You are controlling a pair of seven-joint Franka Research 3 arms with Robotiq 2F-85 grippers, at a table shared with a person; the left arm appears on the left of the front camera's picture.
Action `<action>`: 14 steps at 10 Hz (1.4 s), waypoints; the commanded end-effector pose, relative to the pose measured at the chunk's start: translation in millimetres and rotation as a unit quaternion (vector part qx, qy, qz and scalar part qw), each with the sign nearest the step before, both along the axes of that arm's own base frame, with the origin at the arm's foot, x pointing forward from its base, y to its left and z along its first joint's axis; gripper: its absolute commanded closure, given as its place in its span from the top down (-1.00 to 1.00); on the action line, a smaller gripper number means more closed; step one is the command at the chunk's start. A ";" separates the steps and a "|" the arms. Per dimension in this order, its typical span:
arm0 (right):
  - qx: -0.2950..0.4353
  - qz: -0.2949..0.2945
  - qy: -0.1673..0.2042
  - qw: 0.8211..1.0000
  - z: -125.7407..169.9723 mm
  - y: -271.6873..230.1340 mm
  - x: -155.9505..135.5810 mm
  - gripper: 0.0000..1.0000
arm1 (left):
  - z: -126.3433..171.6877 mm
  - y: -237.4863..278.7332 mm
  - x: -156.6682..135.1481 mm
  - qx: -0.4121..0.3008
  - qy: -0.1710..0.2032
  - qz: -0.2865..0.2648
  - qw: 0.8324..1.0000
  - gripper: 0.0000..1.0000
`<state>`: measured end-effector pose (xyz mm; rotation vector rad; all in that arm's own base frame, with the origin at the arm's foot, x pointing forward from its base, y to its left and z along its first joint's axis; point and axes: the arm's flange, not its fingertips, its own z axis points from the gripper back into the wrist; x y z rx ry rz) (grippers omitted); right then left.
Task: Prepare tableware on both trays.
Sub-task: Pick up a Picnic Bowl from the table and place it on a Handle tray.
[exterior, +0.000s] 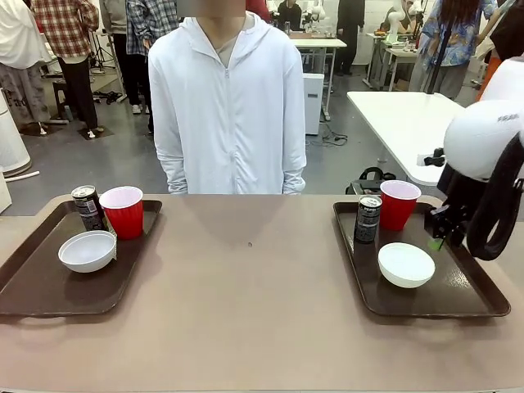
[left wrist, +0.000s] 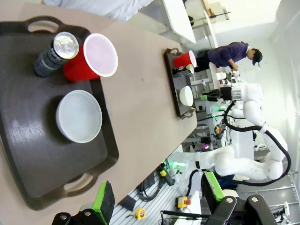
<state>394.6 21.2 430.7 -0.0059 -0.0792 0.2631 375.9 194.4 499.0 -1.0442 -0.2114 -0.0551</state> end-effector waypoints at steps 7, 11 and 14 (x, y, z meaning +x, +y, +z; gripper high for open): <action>0.007 0.035 0.023 0.999 41.2 -7.9 -29.9 1.00 | 0.7 3.0 -0.9 -0.002 -0.009 -0.006 1.000 1.00; 0.007 0.035 0.023 0.999 41.2 -7.9 -29.9 1.00 | 0.7 3.0 -0.9 -0.002 -0.009 -0.006 1.000 1.00; 0.007 0.035 0.023 0.999 41.2 -7.9 -29.9 1.00 | 0.7 3.0 -0.9 -0.002 -0.009 -0.006 1.000 1.00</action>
